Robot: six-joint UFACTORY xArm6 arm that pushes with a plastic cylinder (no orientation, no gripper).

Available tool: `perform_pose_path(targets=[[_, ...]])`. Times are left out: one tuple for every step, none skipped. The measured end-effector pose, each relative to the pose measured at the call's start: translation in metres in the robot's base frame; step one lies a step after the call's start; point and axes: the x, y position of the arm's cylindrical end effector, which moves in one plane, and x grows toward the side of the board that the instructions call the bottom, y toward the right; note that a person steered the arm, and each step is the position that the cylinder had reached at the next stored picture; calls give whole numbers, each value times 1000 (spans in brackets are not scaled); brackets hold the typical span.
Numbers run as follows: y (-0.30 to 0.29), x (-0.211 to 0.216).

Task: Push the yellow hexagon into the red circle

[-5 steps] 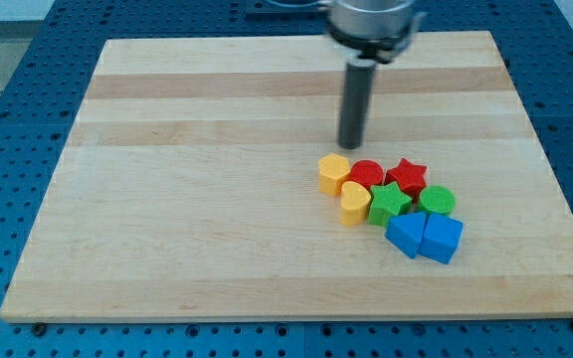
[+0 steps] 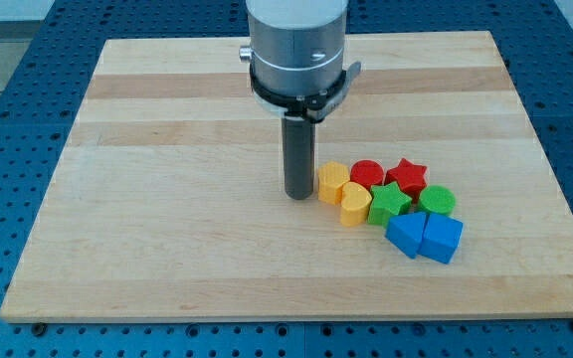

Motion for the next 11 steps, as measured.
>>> perform_pose_path(targets=[[0,6],[0,6],[0,2],[0,2],[0,2],[6,2],[8,2],[10,1],[26,0],[31,14],[32,40]])
